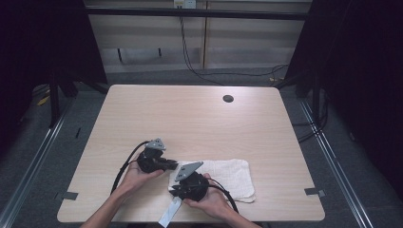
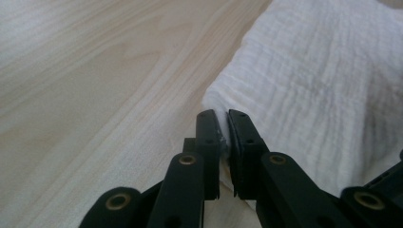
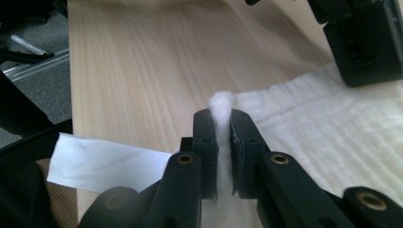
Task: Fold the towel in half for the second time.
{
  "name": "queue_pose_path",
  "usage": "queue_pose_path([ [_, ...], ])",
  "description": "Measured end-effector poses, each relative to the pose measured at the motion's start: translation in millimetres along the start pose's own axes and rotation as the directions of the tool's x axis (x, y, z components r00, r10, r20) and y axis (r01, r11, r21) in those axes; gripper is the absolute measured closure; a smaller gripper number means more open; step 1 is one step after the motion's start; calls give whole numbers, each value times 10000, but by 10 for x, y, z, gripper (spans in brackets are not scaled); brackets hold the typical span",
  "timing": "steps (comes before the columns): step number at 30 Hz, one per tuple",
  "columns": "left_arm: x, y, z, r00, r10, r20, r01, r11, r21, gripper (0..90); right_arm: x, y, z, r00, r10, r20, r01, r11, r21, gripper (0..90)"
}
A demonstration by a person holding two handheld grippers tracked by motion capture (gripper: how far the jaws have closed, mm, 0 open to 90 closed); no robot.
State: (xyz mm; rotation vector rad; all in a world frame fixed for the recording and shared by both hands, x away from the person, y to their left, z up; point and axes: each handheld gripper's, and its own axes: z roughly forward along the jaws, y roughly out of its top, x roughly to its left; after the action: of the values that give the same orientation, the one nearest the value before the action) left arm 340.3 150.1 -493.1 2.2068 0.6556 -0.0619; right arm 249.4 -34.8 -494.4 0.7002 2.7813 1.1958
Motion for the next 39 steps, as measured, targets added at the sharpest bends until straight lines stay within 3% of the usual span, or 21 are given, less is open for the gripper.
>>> queue_pose_path([
  [10, 22, 9, -102, 9994, -287, 190, 296, 9983, -492, 837, 2, 61, -124, 9995, 124, -276, -140, 9981, -597, 824],
  [27, -7, 46, -247, 9998, -184, 125, 194, 9962, -846, 836, 21, 142, -258, 9993, 49, -373, -88, 9944, -1049, 825],
  [39, -52, 163, -447, 9996, -194, 181, 220, 9875, -1561, 841, 69, 266, -400, 9992, -116, -393, 49, 9860, -1667, 825],
])
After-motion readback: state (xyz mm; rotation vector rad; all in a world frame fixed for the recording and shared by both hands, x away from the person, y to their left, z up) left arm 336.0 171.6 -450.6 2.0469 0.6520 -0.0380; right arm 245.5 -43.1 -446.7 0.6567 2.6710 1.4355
